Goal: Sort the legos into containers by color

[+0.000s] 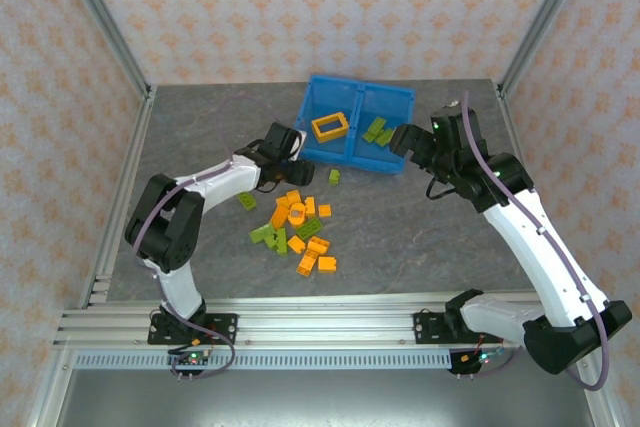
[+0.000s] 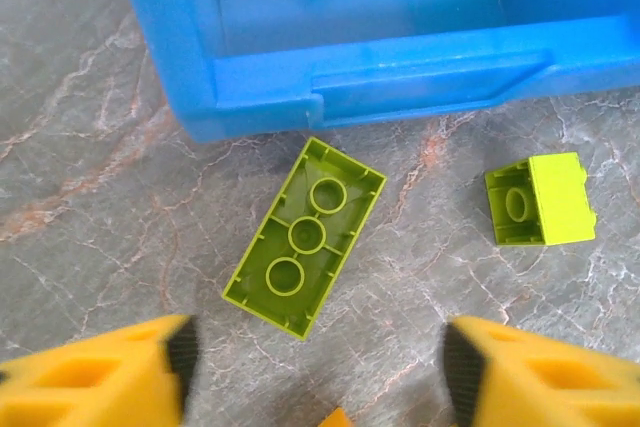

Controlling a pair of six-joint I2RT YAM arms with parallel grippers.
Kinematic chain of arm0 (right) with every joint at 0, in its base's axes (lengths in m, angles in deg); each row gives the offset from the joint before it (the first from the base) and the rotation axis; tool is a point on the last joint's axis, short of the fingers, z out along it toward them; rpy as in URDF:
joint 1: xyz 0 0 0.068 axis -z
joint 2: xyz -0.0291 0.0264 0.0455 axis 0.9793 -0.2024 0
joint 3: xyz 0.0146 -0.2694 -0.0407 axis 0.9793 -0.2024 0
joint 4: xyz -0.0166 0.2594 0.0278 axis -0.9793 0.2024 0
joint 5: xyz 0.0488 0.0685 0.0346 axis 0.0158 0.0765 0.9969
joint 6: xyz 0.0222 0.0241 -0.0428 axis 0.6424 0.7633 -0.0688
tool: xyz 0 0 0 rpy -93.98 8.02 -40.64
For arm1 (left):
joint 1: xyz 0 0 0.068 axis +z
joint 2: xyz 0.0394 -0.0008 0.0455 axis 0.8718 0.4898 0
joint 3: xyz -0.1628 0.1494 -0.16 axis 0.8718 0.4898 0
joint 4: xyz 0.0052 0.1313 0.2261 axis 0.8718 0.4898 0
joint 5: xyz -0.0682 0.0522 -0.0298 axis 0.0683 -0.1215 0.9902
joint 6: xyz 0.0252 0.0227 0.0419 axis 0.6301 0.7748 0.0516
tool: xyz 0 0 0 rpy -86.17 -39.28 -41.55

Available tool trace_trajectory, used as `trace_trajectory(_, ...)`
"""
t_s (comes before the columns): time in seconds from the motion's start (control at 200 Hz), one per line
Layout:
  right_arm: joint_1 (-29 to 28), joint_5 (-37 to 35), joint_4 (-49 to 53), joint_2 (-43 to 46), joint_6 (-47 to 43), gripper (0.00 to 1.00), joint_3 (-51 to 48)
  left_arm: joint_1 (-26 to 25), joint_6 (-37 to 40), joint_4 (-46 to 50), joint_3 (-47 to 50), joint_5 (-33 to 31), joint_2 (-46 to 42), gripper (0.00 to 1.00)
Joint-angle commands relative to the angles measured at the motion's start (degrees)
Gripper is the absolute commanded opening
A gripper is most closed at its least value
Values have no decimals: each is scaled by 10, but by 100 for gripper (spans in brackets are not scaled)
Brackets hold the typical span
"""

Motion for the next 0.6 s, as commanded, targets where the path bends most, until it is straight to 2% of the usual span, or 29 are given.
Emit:
trace_trajectory(0.0, -3, -3, 11, 9, 3, 99, -6, -2, 46, 40, -30, -24, 19, 89)
trace_trajectory(0.085, -2, -6, 15, 13, 4, 99, -8, -3, 89, 53, -53, -1, 43, 90)
trace_trajectory(0.23, -3, -12, 19, 19, 6, 99, -10, 1, 122, 65, -78, 13, 87, 83)
trace_trajectory(0.596, -3, -13, 25, 19, 8, 99, -6, 5, 139, 66, -101, 2, 137, 58)
